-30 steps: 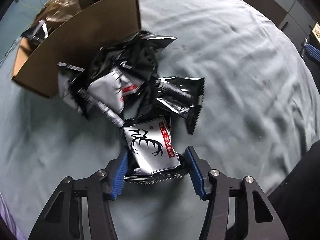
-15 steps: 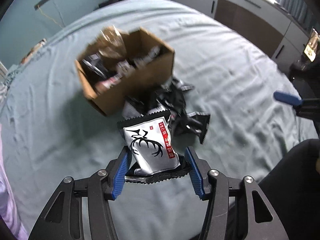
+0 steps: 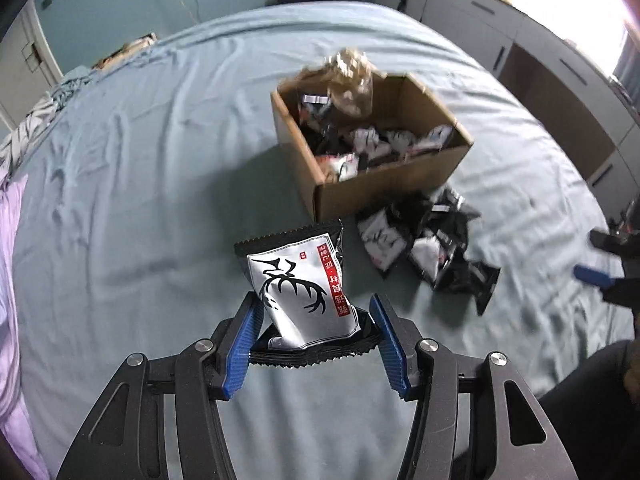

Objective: Organize snacks
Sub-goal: 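Grasp a black packet with the right tool while the left tool holds the white packet, then drop the white packet into the box with the left tool while the right tool carries its packet, then release the black packet into the box with the right tool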

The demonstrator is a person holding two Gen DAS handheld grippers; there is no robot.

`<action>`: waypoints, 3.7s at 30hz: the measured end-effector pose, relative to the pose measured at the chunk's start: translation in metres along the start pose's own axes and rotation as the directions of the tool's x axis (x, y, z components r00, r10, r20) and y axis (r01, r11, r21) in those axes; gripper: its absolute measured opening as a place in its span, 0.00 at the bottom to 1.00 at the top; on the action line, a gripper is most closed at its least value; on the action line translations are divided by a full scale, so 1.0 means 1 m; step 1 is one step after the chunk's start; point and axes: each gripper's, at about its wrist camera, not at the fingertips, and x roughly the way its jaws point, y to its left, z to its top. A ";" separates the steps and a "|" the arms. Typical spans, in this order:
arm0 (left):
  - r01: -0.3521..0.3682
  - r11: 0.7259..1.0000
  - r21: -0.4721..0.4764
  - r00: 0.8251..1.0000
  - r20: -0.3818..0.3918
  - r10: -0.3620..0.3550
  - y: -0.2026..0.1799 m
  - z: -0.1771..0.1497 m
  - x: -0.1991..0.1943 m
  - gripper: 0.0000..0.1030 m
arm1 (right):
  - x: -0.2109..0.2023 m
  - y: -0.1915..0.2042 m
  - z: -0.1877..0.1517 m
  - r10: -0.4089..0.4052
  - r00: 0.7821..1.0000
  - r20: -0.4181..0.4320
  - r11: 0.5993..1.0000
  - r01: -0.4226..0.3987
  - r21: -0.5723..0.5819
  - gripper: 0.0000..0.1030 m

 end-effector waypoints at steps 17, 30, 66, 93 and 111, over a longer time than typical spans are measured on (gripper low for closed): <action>-0.004 1.000 -0.016 1.000 0.017 0.005 -0.006 0.001 0.000 0.53 | 0.082 0.027 0.012 -0.222 0.969 -0.106 0.968 0.206 -0.141 0.62; -0.092 0.993 -0.078 0.996 -0.002 0.092 0.012 0.004 0.018 0.54 | 0.177 0.073 -0.012 -0.394 0.916 -0.079 0.859 0.337 -0.385 0.62; -0.056 0.986 -0.159 0.985 0.152 0.080 0.026 0.026 -0.017 0.54 | 0.017 0.049 -0.021 0.112 0.956 0.270 0.942 -0.016 -0.336 0.40; -0.068 0.997 0.046 0.966 0.254 0.055 0.003 0.116 0.060 0.88 | 0.120 0.091 0.054 0.222 0.943 0.250 0.905 -0.104 -0.413 0.40; -0.194 0.980 0.050 0.962 0.205 0.180 0.011 0.054 0.002 0.88 | 0.084 0.079 0.031 0.064 0.977 0.205 0.948 0.004 -0.318 0.78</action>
